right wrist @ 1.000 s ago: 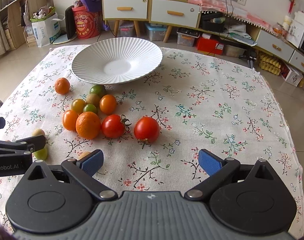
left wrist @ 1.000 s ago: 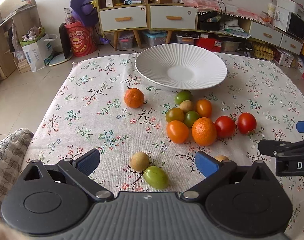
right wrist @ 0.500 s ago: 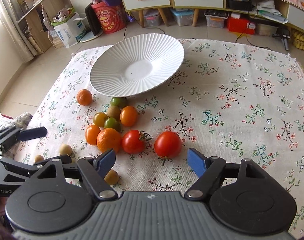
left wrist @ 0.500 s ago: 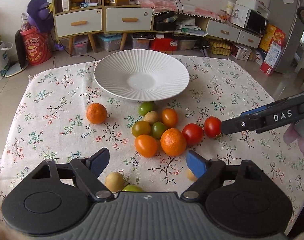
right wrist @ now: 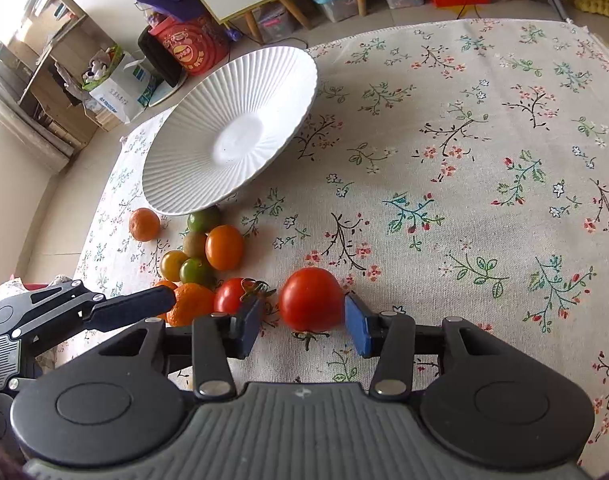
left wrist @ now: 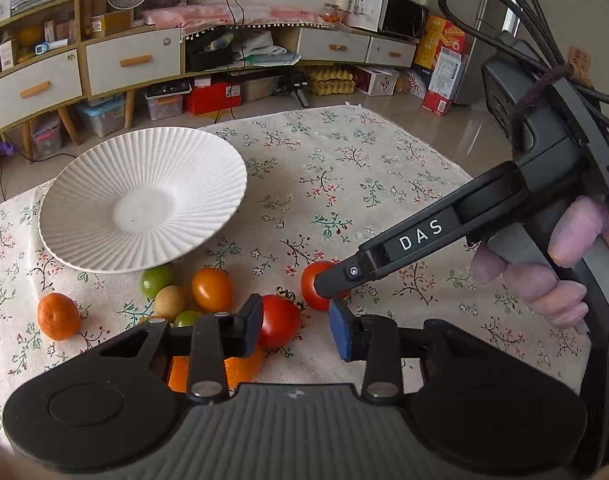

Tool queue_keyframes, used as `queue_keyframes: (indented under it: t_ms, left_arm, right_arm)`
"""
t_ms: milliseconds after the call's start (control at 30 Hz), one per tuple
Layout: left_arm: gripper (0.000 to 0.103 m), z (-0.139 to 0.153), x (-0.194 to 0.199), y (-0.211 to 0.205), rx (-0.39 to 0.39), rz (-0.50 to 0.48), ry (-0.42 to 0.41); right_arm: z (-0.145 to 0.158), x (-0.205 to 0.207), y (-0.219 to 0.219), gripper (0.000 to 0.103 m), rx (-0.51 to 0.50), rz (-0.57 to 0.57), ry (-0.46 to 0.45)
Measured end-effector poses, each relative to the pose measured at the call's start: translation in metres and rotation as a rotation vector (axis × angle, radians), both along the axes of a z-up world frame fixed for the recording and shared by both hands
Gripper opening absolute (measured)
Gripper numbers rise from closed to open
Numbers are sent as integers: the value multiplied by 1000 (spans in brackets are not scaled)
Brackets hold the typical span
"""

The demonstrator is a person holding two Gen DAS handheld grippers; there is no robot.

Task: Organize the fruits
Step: 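Move the right gripper to the large red tomato and close on it, then carry the red tomato into the white bowl and open the right gripper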

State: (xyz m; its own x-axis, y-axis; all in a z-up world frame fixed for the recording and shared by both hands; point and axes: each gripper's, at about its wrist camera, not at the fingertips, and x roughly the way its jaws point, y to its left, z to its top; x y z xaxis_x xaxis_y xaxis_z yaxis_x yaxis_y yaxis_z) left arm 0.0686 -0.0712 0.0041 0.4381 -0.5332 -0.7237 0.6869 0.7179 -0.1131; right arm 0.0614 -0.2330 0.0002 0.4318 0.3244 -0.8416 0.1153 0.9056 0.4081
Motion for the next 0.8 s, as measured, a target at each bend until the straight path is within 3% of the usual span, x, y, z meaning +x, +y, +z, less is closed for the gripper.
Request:
queue_keyframes:
  t_ms: [367, 800]
  left_arm:
    - [28, -20, 13, -21, 191, -25, -26]
    - [28, -25, 14, -28, 243, -5, -65]
  right_arm:
    - [-14, 9, -7, 39, 49, -15, 49]
    - [-14, 9, 0, 35, 1, -13, 46]
